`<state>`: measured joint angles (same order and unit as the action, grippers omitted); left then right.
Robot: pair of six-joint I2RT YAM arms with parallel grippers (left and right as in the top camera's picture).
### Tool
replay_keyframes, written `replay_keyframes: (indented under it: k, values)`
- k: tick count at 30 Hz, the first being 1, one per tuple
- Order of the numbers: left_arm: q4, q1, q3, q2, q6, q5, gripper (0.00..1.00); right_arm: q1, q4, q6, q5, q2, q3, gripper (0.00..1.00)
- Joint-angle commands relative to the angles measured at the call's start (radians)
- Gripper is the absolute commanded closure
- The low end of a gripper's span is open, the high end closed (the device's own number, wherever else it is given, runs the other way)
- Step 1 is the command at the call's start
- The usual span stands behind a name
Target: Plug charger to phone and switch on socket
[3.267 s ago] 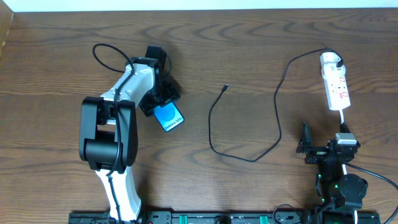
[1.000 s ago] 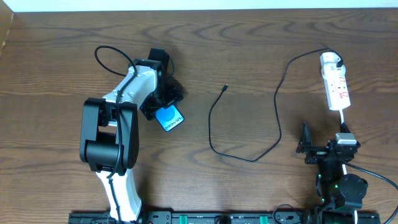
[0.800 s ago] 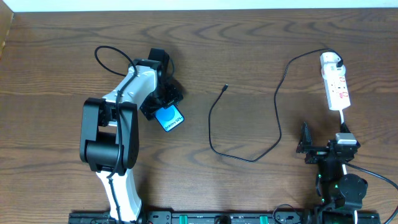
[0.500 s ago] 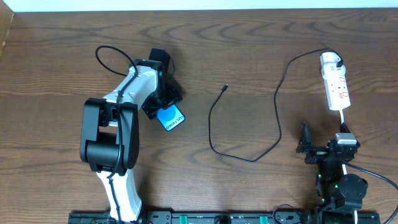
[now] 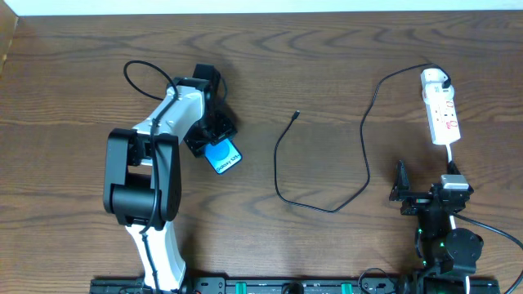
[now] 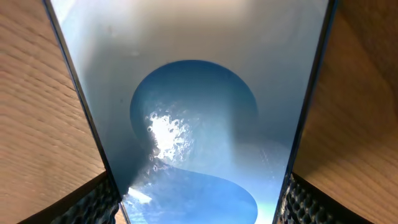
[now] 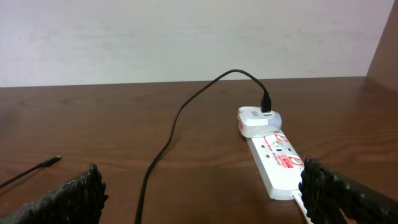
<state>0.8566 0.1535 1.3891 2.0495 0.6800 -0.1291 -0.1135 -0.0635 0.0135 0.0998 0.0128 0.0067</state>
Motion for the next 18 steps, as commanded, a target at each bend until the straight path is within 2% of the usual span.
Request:
replay_keyframes:
  k: [1, 11, 18]
  values:
    - [0.013, -0.013, 0.006, -0.079, -0.018, 0.0, 0.25, 0.01, -0.004, -0.011, 0.0, -0.004, -0.001, 0.01]
    - [0.014, -0.013, 0.006, -0.173, -0.004, -0.022, 0.25, 0.01, -0.004, -0.011, 0.0, -0.004, -0.001, 0.01]
    - [-0.01, -0.038, 0.012, -0.174, 0.05, -0.133, 0.25, 0.01, -0.004, -0.011, 0.0, -0.004, -0.001, 0.01]
